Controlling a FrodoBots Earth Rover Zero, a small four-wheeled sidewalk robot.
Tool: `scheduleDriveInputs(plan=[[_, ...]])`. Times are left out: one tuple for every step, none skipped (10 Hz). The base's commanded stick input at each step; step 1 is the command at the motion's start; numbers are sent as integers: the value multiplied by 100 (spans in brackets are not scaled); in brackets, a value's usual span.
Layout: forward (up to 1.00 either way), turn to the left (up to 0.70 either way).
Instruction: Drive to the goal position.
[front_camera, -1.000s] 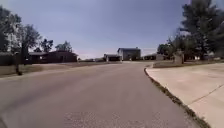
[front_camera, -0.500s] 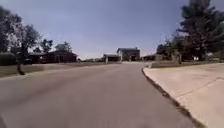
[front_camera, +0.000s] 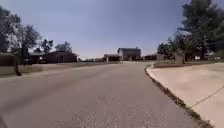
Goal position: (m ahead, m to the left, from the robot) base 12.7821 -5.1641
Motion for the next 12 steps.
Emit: scheduleDriveInputs(plan=[[70,-35],[70,-35],[70,-35],[70,-35],[70,-35],[70,-35],[70,0],[70,0],[70,0],[70,0],[70,0],[70,0]])
